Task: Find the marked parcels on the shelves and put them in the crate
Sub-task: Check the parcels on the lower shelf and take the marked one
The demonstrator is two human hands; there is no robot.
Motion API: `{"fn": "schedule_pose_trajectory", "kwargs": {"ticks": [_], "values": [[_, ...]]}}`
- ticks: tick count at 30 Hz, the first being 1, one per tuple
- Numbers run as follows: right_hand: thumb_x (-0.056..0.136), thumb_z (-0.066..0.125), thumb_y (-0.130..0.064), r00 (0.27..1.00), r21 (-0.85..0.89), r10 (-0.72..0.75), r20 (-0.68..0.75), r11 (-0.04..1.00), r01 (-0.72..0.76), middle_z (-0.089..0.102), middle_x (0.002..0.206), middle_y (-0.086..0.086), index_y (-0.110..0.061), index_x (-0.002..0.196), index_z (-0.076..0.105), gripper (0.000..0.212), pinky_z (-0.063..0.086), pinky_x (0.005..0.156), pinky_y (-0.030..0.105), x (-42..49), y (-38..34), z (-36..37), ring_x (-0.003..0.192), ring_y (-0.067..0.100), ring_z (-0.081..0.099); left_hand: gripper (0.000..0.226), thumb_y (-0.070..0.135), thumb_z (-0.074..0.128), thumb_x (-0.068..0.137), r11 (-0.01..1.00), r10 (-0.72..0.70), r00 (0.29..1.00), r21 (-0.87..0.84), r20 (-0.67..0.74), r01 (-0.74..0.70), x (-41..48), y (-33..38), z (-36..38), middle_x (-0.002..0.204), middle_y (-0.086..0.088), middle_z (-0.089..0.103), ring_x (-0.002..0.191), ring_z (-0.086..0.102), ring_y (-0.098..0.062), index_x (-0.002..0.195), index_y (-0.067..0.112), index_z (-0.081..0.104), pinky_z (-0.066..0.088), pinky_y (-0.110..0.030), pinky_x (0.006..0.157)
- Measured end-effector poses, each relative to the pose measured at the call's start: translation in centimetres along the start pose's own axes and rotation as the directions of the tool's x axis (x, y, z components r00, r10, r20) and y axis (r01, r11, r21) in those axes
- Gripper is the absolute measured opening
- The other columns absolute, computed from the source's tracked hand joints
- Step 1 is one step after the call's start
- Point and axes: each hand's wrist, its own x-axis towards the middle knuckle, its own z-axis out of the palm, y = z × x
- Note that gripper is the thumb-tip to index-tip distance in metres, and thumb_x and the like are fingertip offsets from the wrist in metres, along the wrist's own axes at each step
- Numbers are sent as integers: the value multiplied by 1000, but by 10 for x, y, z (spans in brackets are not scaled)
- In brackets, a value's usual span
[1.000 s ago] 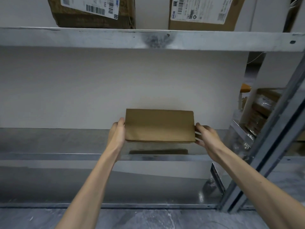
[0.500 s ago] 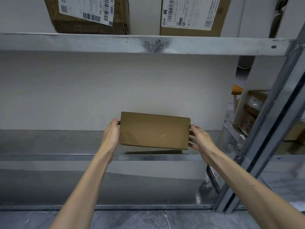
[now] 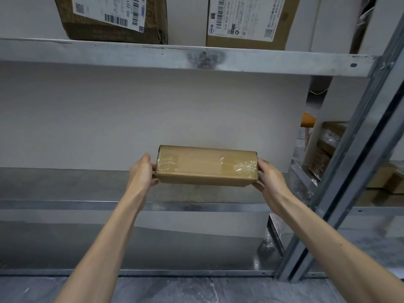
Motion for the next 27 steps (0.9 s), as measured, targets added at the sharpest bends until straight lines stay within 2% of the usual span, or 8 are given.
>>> {"fn": "schedule_pose_trajectory", "kwargs": {"ticks": [3,6,10,13,17,21,24,27], "values": [[102,46,-27,1000,-31,-4,29,1000,5,74,113,2,-14,119,70,32,50,79,25,-5,4,-5,101,15,67,18,20,45,100,998,9,1000,65,14,-10,3,-8,-3,105,-17,66,88,62,-25,102,8,58,55,-39,81],[103,43,-24,999,-50,-1,41,999,3,74,113,2,-15,119,71,34,50,79,25,-8,8,-7,101,14,68,26,11,44,100,993,17,998,112,59,-23,0,-12,-6,107,-12,69,90,64,-25,117,11,64,53,-33,74],[103,43,-20,999,-44,10,41,999,-8,75,112,4,-13,118,71,33,51,80,26,-8,8,-10,96,14,69,31,6,41,101,992,-1,994,127,111,-14,-6,-10,-9,100,-9,69,84,64,-22,115,11,68,52,-27,68],[102,43,-15,999,-23,12,45,1000,-11,75,110,5,-12,118,72,33,52,80,27,-10,5,-12,94,15,69,28,4,43,101,993,-9,993,118,118,-5,-8,-9,-10,96,-9,70,79,65,-21,112,10,68,52,-30,72],[99,50,-15,999,93,9,36,996,-12,76,95,2,-15,106,74,25,52,83,30,-10,-3,-13,86,15,69,30,-5,45,96,994,-1,991,113,136,-15,-6,-8,-13,97,-13,71,82,65,-23,113,4,68,53,-36,84],[96,58,-16,1000,144,-12,20,990,9,75,79,-3,-8,101,71,17,51,77,27,-6,-8,-14,82,16,66,35,-12,41,93,995,13,989,94,147,-27,-8,-2,-18,104,-17,71,88,66,-24,105,4,69,57,-32,79],[96,58,-15,1000,131,-28,12,991,26,76,93,5,1,112,66,24,53,76,26,-5,-7,-15,89,16,69,27,-9,45,95,997,19,988,73,153,-31,-7,0,-19,103,-16,71,85,66,-19,108,-1,67,55,-28,74],[98,56,-13,999,112,-50,17,993,48,72,116,14,2,121,63,28,53,89,32,-4,-2,-18,109,23,68,24,-8,50,96,999,28,987,35,156,-34,-6,-1,-19,108,-19,71,87,67,-20,116,-6,63,56,-29,80]]}}
